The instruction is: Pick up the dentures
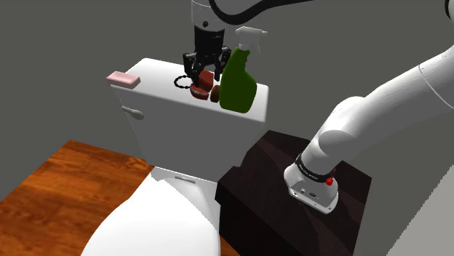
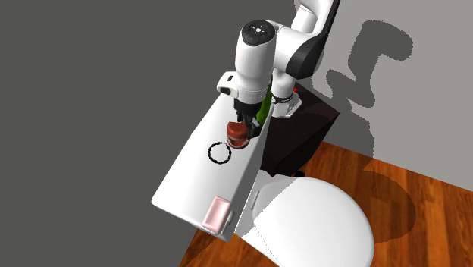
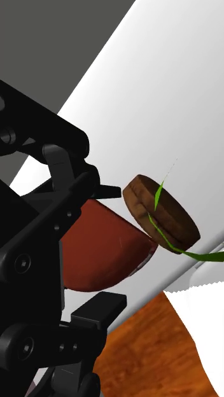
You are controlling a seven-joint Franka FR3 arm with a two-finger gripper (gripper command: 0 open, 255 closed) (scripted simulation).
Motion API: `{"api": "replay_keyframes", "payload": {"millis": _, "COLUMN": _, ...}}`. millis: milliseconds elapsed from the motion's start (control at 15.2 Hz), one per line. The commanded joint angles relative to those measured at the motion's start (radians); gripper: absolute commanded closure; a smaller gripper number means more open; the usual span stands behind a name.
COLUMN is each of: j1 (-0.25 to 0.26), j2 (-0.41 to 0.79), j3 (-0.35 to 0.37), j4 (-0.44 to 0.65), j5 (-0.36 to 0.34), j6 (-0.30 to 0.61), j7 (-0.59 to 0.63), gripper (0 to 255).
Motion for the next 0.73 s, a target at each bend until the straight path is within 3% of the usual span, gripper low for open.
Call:
{"api": "replay_keyframes", "payload": {"millis": 0, "j1": -0.001, "j2": 0.001, "j3": -0.001, "j4": 0.012, "j5": -0.001, "j6": -0.015, "j7": 0.0, "gripper": 255}}
{"api": "replay_keyframes", "payload": {"millis": 660, "j1": -0.006, "j2": -0.004, "j3": -0.015, "j4": 0.142, "j5": -0.008, "j6": -0.149, "j7": -0.002, "gripper": 255}}
